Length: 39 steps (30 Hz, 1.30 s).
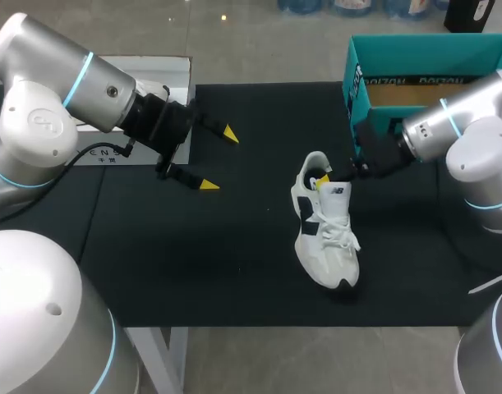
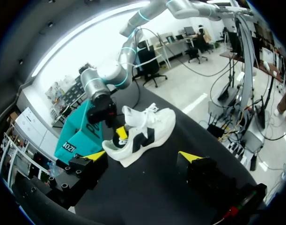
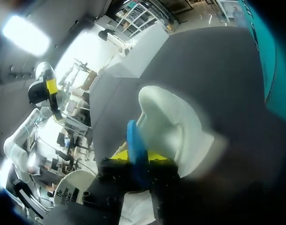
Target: Take the shoe out of the shoebox, open the shoe tongue, remove and reinsert the insole, then place the shoe into the shoebox
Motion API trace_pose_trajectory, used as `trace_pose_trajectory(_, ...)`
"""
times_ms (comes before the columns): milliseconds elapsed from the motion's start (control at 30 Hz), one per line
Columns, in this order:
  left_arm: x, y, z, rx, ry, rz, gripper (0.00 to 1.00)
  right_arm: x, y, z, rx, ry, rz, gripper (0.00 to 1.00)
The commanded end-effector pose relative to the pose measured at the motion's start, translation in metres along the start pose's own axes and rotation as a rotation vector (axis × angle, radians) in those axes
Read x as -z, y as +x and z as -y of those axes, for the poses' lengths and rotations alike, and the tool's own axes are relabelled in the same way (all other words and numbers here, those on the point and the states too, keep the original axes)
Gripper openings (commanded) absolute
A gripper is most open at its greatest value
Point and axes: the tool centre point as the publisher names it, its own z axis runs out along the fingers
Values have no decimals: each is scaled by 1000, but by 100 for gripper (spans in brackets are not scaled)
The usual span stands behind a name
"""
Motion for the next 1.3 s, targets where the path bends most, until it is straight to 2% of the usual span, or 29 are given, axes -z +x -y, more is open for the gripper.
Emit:
trace_pose_trajectory(33,0,0,0,0,-2,-2,100,3,4,-5,12,2,15,100)
trace_pose_trajectory(367,0,0,0,0,-2,-2,100,16,6,-19,35,-26,47,100)
trace_pose_trajectory(633,0,0,0,0,-2,-2,100,22,20,-27,77,-49,79,100)
trace_pose_trajectory(867,0,0,0,0,-2,-2,100,45,27,-46,100,-59,194,100)
trace_pose_trajectory(1033,0,0,0,0,-2,-2,100,60,31,-50,54,-43,330,100)
trace_pose_trajectory(1200,0,0,0,0,-2,-2,100,63,41,-49,-135,29,586,100)
trace_pose_trajectory(1300,0,0,0,0,-2,-2,100,62,47,-46,-210,35,681,100)
